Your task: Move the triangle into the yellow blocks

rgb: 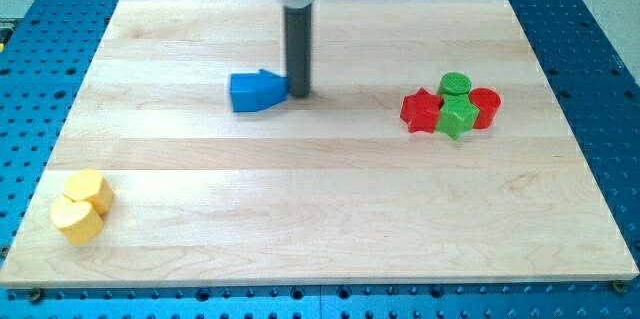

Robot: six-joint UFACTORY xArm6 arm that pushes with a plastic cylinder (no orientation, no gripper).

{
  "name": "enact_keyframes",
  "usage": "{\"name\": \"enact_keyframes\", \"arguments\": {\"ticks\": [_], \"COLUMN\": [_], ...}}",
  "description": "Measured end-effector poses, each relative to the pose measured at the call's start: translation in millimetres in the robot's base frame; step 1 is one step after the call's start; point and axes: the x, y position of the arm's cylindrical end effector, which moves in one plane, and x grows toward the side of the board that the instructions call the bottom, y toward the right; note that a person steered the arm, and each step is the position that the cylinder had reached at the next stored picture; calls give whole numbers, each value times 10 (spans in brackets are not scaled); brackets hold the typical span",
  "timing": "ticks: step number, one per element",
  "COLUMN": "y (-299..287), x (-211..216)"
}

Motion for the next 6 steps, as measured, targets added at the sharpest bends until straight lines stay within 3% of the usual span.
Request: {"name": "enact_keyframes", "arguments": {"ticks": [2,3,4,6], "y": [-770,-1152,-1431,-947], "x": [51,327,875,423]}}
